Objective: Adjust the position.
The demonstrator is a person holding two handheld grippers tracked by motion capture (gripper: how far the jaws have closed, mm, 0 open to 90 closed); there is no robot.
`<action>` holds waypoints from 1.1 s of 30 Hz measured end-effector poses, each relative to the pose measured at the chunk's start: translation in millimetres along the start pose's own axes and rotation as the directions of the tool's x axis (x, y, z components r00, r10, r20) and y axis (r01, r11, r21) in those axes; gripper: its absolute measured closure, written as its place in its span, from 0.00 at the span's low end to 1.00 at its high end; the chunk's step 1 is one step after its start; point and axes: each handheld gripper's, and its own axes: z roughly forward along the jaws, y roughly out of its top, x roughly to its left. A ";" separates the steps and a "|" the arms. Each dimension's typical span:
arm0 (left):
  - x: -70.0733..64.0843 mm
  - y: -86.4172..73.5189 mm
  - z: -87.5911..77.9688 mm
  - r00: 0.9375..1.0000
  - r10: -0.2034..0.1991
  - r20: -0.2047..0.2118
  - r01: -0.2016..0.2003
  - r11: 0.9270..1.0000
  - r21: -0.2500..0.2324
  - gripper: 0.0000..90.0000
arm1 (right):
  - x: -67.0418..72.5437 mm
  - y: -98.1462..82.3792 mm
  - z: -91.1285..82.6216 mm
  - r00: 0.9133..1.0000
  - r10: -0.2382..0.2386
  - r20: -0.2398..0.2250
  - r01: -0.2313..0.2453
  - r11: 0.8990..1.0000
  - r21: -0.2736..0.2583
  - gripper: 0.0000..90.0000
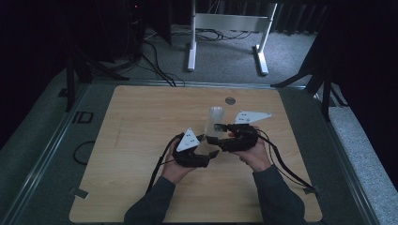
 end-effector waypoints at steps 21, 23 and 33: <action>10.4 1.6 -14.4 1.000 0.007 0.019 -0.007 1.000 0.012 0.31 | 1.9 3.3 -11.8 0.998 -0.068 -0.002 0.068 0.998 0.015 0.35; 11.0 2.1 -16.3 1.000 0.009 0.019 -0.009 1.000 0.013 0.31 | 2.0 3.5 -12.5 0.997 -0.074 -0.002 0.074 0.997 0.017 0.35; 14.4 4.3 -26.2 0.999 0.039 0.020 -0.039 0.999 0.034 0.31 | 0.9 6.2 -21.4 0.993 -0.121 0.010 0.120 0.991 0.054 0.36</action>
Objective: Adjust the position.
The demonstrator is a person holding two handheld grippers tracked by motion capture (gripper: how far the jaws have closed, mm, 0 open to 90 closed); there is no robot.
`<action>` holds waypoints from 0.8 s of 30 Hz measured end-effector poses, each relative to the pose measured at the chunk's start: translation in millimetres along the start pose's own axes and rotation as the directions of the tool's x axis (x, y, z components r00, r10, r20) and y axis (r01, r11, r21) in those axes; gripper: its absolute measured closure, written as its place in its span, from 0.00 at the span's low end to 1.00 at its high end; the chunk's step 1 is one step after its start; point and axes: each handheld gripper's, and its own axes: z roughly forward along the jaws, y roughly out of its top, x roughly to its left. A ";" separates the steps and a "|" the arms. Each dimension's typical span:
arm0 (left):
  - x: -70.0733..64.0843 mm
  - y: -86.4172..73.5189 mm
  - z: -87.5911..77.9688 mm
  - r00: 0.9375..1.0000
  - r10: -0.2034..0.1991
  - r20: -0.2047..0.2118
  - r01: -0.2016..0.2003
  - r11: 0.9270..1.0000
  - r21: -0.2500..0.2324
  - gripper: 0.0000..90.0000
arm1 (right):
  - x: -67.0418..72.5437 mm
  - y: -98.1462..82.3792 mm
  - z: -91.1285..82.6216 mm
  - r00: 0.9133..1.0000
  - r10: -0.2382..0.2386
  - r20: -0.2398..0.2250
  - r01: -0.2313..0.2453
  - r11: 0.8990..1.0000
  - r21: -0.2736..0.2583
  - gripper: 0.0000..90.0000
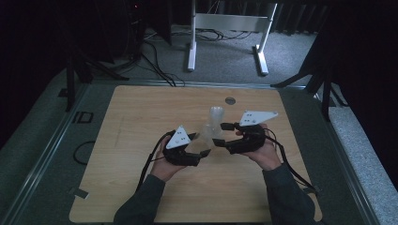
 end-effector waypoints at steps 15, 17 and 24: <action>4.4 -0.1 -8.8 0.999 0.036 0.002 -0.036 0.997 0.061 0.31 | -3.6 2.7 -10.6 0.997 -0.081 0.000 0.081 0.992 0.096 0.43; 4.5 0.4 -9.6 0.999 0.046 0.003 -0.046 0.997 0.068 0.31 | -3.9 2.7 -11.7 0.996 -0.088 -0.007 0.088 0.990 0.111 0.44; 4.5 1.3 -11.3 0.997 0.081 0.013 -0.082 0.991 0.108 0.31 | -3.7 2.3 -13.3 0.995 -0.101 -0.022 0.103 0.985 0.139 0.48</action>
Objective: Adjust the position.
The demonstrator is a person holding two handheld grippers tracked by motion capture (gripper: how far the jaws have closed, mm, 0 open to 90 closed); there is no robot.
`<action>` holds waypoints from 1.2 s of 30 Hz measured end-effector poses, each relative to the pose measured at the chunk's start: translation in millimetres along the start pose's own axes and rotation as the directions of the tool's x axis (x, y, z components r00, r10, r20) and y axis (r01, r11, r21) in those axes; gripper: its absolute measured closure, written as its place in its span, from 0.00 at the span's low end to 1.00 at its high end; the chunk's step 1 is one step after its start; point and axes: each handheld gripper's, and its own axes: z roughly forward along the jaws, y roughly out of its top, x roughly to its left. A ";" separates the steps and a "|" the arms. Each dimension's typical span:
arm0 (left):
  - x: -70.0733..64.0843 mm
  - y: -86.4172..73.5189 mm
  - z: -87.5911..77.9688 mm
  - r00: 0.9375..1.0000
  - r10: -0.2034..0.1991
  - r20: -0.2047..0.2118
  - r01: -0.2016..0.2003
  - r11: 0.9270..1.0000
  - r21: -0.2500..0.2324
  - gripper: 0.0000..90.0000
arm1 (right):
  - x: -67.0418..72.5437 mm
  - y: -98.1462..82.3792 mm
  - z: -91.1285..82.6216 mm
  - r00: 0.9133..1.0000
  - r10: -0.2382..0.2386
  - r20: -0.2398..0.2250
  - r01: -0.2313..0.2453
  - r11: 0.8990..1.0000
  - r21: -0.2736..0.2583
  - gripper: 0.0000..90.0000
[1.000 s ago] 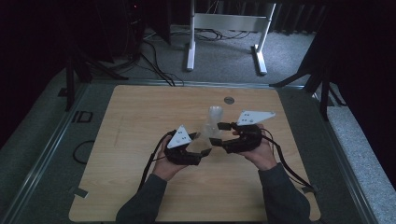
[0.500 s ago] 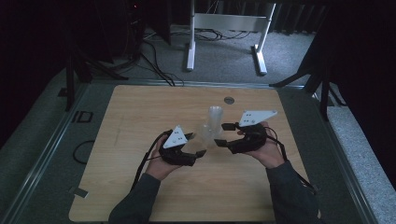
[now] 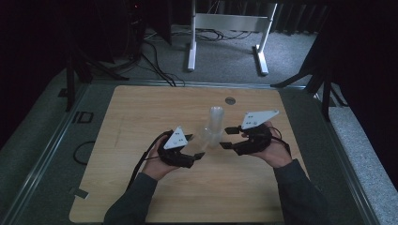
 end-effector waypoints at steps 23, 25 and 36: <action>-9.1 6.9 10.5 0.988 0.152 0.000 -0.150 0.974 0.168 0.31 | 5.5 -0.6 0.2 0.997 -0.072 -0.021 0.074 0.984 0.160 0.46; -9.8 7.2 11.0 0.987 0.162 -0.002 -0.159 0.971 0.178 0.31 | 6.2 -0.3 0.6 0.997 -0.075 -0.024 0.078 0.982 0.174 0.46; -11.8 8.4 15.4 0.979 0.205 -0.004 -0.198 0.951 0.239 0.31 | 8.4 1.2 5.3 0.996 -0.079 -0.044 0.088 0.964 0.252 0.44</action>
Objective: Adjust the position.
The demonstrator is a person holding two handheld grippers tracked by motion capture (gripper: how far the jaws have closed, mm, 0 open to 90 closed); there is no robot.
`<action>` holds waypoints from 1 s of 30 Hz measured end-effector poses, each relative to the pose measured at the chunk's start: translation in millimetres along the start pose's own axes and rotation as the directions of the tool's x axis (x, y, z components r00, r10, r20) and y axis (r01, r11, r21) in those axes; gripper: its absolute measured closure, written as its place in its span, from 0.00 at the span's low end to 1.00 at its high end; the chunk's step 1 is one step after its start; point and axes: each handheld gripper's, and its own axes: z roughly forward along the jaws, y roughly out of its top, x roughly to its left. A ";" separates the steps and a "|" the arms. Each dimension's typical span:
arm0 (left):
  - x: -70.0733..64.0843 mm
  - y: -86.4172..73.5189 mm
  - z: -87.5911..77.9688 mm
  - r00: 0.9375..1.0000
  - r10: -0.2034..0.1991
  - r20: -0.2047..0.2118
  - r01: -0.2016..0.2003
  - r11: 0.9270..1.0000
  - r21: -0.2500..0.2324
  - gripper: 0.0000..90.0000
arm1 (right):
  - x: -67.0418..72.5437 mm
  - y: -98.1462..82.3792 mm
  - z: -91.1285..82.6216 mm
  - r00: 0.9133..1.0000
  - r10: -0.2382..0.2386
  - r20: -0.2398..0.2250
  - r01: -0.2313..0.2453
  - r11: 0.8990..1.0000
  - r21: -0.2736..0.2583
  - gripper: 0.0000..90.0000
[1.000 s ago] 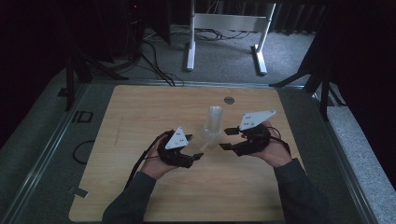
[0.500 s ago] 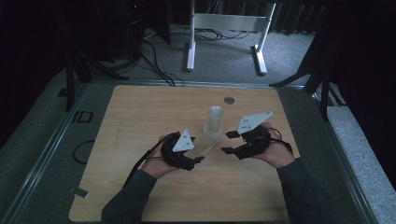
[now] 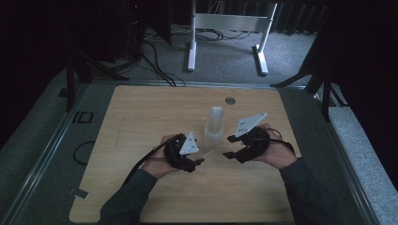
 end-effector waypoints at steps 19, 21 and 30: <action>-6.8 3.7 5.9 0.996 0.080 -0.047 -0.077 0.995 0.066 0.31 | -3.7 7.0 7.5 0.999 0.019 -0.033 -0.016 0.996 0.088 0.45; -7.4 4.0 6.5 0.996 0.082 -0.047 -0.079 0.995 0.067 0.31 | -4.0 7.4 8.2 0.999 0.019 -0.031 -0.016 0.995 0.097 0.46; -12.5 4.3 9.5 0.990 0.121 -0.071 -0.115 0.989 0.090 0.31 | -5.1 7.7 11.1 0.998 0.027 -0.050 -0.021 0.993 0.115 0.45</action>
